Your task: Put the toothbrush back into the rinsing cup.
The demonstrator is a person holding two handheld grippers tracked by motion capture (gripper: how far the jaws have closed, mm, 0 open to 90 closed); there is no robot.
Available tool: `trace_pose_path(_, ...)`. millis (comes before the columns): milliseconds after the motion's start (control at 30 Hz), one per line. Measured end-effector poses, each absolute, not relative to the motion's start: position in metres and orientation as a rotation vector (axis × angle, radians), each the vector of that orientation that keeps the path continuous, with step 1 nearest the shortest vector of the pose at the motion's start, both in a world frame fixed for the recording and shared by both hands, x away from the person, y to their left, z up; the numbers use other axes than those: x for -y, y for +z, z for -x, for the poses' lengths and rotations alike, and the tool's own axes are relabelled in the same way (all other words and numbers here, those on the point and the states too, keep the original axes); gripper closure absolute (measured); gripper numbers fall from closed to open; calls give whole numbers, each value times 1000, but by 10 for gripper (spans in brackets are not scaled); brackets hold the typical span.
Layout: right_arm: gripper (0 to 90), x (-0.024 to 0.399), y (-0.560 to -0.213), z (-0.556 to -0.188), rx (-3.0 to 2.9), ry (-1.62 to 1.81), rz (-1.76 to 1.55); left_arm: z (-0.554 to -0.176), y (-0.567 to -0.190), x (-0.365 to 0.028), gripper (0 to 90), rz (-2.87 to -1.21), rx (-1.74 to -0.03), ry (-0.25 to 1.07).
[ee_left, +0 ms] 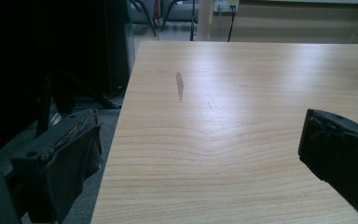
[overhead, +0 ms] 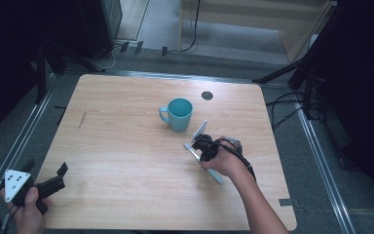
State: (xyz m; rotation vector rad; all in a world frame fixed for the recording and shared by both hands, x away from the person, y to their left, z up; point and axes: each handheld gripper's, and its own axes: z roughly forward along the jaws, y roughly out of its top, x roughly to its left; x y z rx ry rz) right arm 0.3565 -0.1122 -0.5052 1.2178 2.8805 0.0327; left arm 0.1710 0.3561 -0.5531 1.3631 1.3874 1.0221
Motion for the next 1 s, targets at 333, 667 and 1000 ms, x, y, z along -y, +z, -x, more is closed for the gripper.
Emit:
trace_pose_path(333,806,112,-504,-357,-2851,38,-1244,-171,-553,-356,0,-1361,-1388,1022)
trace_pose_path(667,806,123,-468,-365,-2781,292,-1275,-171,-553,-356,0,-1358,-1387,1021)
trace_pose_path(1000,806,127,-441,-368,-2645,549,-1349,-171,-553,-356,0,-1362,-1387,1022)
